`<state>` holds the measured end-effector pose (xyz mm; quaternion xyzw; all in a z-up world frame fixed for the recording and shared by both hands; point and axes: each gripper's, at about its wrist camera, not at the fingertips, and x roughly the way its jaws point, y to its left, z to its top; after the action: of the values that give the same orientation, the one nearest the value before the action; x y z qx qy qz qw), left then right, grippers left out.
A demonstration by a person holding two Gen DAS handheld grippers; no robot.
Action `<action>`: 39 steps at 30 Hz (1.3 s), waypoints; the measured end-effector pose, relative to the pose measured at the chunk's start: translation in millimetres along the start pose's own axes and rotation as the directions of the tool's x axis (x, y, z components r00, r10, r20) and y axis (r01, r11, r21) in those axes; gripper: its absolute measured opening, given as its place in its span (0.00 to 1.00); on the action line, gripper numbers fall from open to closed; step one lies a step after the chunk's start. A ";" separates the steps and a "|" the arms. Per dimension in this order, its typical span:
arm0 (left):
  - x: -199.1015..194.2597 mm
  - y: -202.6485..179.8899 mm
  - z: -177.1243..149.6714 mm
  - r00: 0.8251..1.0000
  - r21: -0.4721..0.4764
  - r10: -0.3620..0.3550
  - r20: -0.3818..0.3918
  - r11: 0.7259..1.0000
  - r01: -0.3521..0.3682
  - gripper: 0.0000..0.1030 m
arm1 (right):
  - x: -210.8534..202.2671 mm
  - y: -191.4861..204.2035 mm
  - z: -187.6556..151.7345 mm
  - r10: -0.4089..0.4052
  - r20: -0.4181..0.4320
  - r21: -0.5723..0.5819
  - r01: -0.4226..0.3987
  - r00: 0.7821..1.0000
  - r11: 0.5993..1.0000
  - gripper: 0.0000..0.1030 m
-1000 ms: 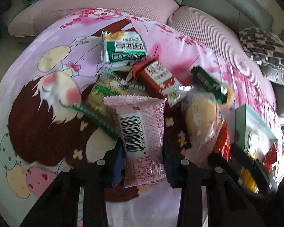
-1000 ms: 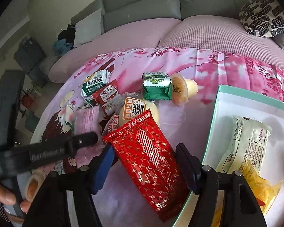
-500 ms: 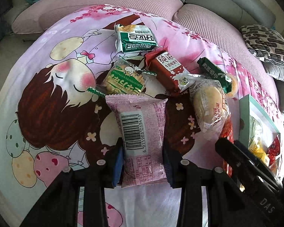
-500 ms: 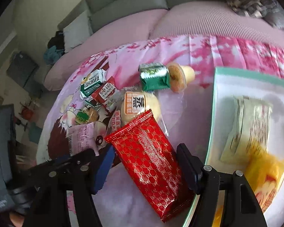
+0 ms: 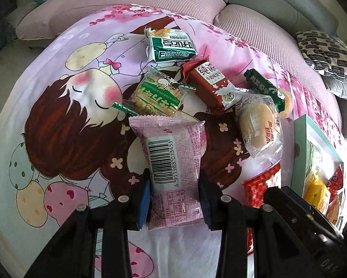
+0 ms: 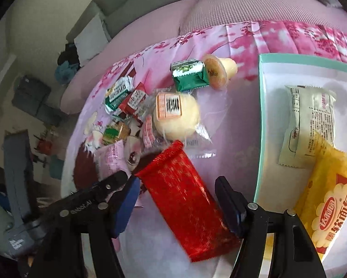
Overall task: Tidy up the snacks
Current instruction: 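Lift both packs and carry them over the tray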
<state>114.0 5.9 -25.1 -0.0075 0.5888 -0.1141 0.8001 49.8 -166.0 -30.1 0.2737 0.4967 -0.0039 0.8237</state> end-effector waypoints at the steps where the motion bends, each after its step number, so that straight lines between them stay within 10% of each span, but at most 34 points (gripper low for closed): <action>1: -0.4 -0.3 -0.4 1.000 0.002 0.004 0.002 1.000 -0.004 0.38 | 0.7 2.0 -0.9 -0.017 -0.001 -0.018 0.017 1.000 1.000 0.69; 12: -4.3 2.3 -2.9 1.000 -0.001 0.019 0.008 1.000 -0.019 0.38 | 24.5 36.9 -21.2 -0.285 -0.005 -0.279 0.272 0.959 0.921 0.69; 28: -1.8 3.9 -2.8 1.000 -0.004 0.027 -0.001 1.000 -0.027 0.38 | 33.3 44.0 -30.8 -0.344 0.013 -0.332 0.328 0.939 0.884 0.53; 39: -19.1 -1.7 0.1 0.997 0.018 0.020 0.071 1.000 -0.021 0.37 | 3.2 39.4 -19.4 -0.237 0.064 -0.250 0.246 0.969 0.937 0.47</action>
<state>108.5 7.9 -6.9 0.0023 0.5591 -0.1111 0.8216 46.5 -122.8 -22.0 0.1022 0.5094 -0.0454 0.8532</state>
